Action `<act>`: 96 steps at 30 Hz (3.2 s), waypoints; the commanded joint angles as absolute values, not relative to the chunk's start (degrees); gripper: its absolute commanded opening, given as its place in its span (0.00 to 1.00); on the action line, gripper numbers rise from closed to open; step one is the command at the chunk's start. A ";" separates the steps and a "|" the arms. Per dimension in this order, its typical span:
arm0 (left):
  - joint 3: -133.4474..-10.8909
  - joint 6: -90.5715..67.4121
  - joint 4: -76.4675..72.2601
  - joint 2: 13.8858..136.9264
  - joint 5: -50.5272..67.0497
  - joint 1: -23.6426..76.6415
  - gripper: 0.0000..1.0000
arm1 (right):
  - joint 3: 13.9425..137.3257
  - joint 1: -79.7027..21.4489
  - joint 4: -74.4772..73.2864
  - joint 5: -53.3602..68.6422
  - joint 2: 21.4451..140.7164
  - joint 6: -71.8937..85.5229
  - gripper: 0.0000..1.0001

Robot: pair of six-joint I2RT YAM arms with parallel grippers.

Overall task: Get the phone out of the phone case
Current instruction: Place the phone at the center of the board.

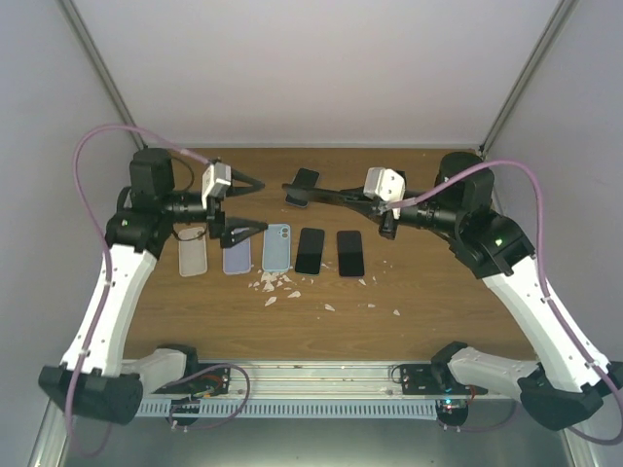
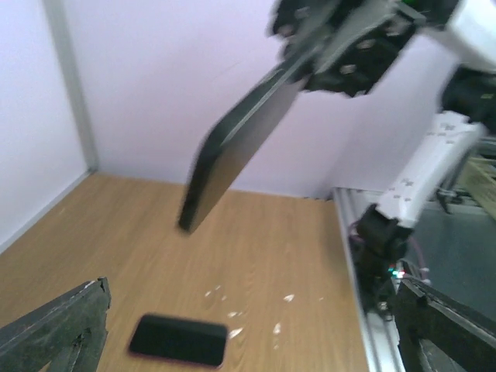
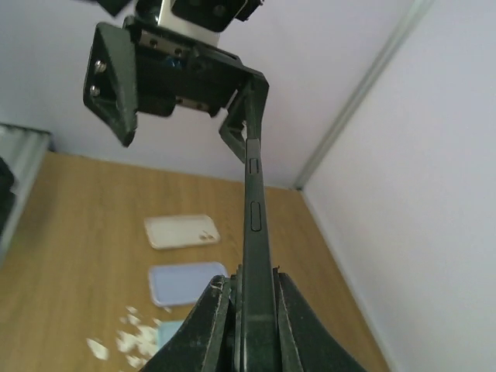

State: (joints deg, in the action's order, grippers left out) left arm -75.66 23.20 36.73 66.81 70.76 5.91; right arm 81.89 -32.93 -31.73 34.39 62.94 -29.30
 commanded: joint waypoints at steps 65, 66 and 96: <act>-74.05 73.36 -10.78 80.66 -31.13 63.34 0.00 | 61.05 -7.00 -19.08 45.35 56.16 56.56 0.96; -73.75 74.76 -12.69 80.76 -31.74 63.29 0.00 | 60.48 -6.37 -19.95 45.21 56.21 57.38 0.99; -73.32 89.86 -24.61 87.44 -35.60 68.08 0.00 | 66.62 -7.71 -9.48 53.28 62.29 70.37 0.30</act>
State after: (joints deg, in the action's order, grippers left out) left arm -72.42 87.42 -16.73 86.96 -36.23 66.63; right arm 64.18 -7.09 -11.57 52.62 62.37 69.32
